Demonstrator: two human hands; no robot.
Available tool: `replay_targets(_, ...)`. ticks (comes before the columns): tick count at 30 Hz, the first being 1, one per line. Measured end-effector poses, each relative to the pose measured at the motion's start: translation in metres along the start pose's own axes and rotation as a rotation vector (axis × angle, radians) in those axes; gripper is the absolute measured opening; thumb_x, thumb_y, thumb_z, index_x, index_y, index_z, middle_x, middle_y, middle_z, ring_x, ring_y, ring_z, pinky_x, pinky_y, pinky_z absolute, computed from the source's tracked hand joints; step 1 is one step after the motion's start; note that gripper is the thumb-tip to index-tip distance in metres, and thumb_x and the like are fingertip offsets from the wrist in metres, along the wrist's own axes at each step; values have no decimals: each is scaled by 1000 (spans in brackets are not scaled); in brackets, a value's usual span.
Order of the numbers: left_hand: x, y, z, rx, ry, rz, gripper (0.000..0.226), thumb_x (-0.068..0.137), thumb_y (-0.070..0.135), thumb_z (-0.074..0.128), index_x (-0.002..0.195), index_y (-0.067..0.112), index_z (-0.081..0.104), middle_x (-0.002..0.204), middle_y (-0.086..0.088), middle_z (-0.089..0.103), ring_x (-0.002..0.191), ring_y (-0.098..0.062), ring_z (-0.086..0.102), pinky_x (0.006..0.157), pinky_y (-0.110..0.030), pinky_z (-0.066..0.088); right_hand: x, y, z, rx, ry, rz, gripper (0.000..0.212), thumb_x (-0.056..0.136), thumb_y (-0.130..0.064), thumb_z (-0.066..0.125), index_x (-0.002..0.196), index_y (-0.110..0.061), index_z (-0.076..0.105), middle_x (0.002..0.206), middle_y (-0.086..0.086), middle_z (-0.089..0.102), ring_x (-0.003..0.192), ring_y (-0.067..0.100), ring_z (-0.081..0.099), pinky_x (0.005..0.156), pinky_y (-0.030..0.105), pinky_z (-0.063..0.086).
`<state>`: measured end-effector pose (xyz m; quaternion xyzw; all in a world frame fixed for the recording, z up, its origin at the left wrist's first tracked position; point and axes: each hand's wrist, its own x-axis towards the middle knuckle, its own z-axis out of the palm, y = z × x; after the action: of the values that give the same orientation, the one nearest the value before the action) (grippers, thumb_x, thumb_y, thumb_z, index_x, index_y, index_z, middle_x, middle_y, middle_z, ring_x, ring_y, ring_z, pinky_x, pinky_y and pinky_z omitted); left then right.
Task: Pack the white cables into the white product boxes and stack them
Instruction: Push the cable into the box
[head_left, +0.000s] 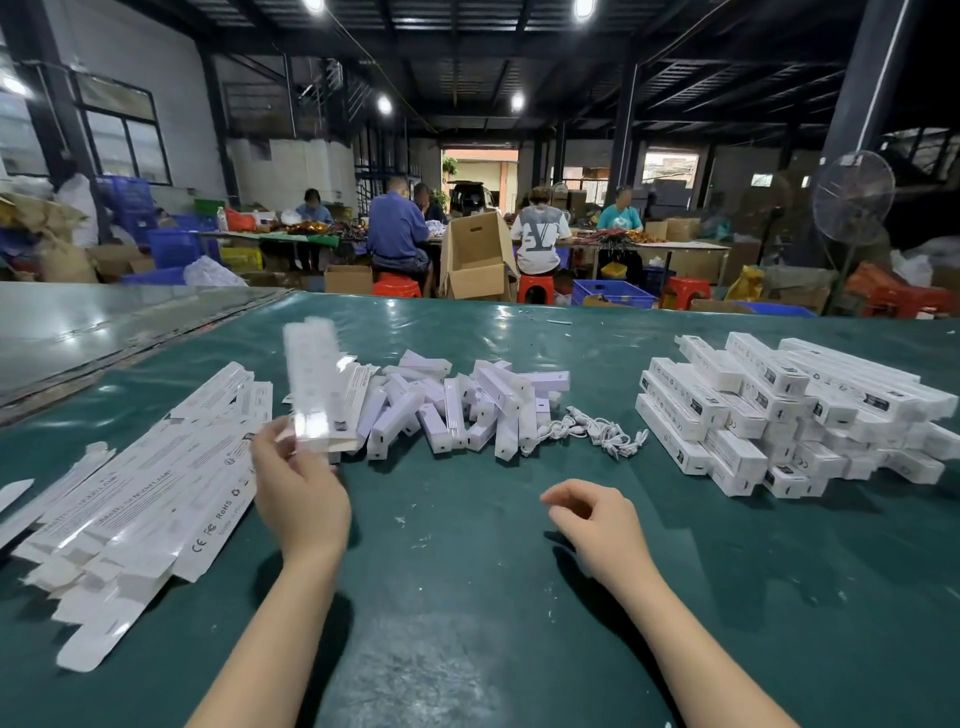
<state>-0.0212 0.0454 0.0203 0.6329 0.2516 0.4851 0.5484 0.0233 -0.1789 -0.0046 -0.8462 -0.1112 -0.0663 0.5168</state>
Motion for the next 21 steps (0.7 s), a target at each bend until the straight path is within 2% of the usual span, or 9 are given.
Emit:
replay_targets(2,-16,8,12,-193,-162,-80,17,93,2,46,100,13,57,92,1,59,65,-10,52,57,-17,43,0,-8,5,430,-87,97,22,82,3,58,97,-11,65,81,-1,64,70,10,58,61,20,49)
replay_targets(4,-42,14,25,-389,-404,-276,32,89,-12,43,86,14,61,77,2,60,54,-3,44,45,-10,35,-1,-12,9,834,-208,198,30,79,-10,60,109,-8,56,95,6,62,83,18,60,67,27,52)
replay_targets(6,-65,12,34,-397,-688,-391,39,84,-18,40,83,12,65,69,1,65,52,-5,45,44,-11,33,-1,-12,7,998,-287,225,40,73,-26,55,110,-10,53,101,8,62,88,22,59,75,34,49)
replay_targets(9,-83,3,37,-187,-964,-298,46,81,-18,37,80,17,68,69,-5,62,52,-9,42,48,-16,34,-1,-11,3,1038,-298,215,43,70,-31,53,110,-16,55,91,8,66,78,21,62,69,32,47)
replay_targets(11,-86,-2,36,-52,-995,-188,45,81,-14,39,81,21,67,70,-4,61,52,-9,43,49,-18,35,-1,-10,2,1031,-267,214,42,66,-28,58,105,-13,57,76,6,67,67,17,63,61,28,47)
replay_targets(13,-85,-2,35,-30,-933,-146,42,84,-11,40,79,21,66,68,2,62,56,-8,48,51,-16,40,0,-9,3,1054,-256,218,35,65,-22,60,98,-9,57,70,7,67,63,16,65,58,28,52)
replay_targets(15,-82,-2,35,-68,-810,-156,37,87,-8,44,77,20,65,72,5,63,60,-5,55,58,-16,47,0,-7,4,1116,-262,239,30,65,-12,60,94,-4,58,73,12,69,67,19,69,63,28,58)
replay_targets(18,-72,-3,34,-132,-654,-215,26,87,-5,52,80,18,62,80,3,62,62,-9,58,71,-27,51,2,-3,6,1136,-256,254,30,63,-2,62,93,0,58,80,16,70,73,23,70,65,29,58)
replay_targets(21,-69,-3,34,-162,-651,-236,24,83,-7,55,79,16,63,81,-1,65,73,-15,60,75,-32,51,3,-1,6,1111,-259,232,28,63,0,62,91,2,58,80,16,71,73,24,71,62,29,58)
